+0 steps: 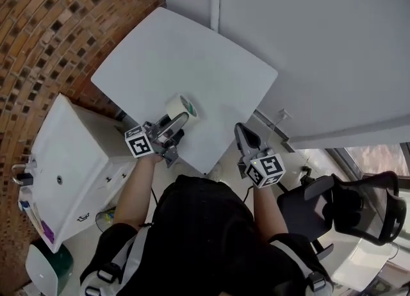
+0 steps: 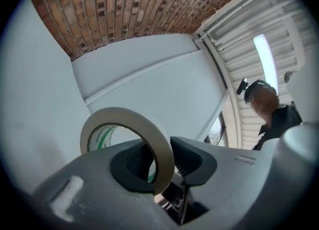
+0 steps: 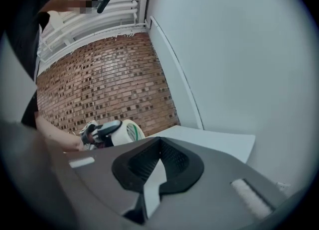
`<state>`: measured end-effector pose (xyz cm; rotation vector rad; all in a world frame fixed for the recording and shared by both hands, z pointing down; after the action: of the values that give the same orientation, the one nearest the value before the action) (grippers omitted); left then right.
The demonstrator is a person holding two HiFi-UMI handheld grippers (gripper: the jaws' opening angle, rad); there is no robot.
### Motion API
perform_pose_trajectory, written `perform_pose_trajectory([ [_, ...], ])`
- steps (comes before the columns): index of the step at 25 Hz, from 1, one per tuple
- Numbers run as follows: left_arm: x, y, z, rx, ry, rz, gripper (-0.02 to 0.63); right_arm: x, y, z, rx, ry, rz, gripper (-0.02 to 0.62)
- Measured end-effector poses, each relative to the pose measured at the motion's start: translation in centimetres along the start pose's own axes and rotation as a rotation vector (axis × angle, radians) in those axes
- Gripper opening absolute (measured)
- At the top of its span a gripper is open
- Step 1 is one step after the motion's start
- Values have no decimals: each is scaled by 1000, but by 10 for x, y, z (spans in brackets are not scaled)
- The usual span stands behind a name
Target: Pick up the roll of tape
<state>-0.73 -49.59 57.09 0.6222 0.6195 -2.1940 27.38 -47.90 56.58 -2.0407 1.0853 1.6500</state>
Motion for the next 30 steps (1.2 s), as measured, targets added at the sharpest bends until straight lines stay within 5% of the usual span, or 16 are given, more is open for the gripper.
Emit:
perform_pose_trajectory([
  [3, -7, -12, -33, -95, -3, -93, 109, -14, 2, -8, 47, 18, 37, 6],
  [8, -12, -43, -70, -36, 103, -92, 109, -13, 11, 5, 89, -11, 25, 6],
  [15, -25, -92, -93, -72, 78, -157, 109, -1, -16, 43, 60, -51, -40, 6],
  [22, -34, -165, -119, -61, 135, -81, 109, -18, -45, 119, -15, -66, -98, 6],
  [30, -53, -240, -163, -122, 112, -108, 109, -35, -83, 217, -27, -112, -149, 6],
])
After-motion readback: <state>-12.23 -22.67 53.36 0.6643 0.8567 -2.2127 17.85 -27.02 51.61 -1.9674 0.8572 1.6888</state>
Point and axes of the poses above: the fingertips, and each gripper's own axes: y forward along the fingers, z to its left, x out of its top, the point moved 8 cm from there along -y, backward along the fingers, and after that the axes turned 3 degrees about z, right-handed, at the moved point
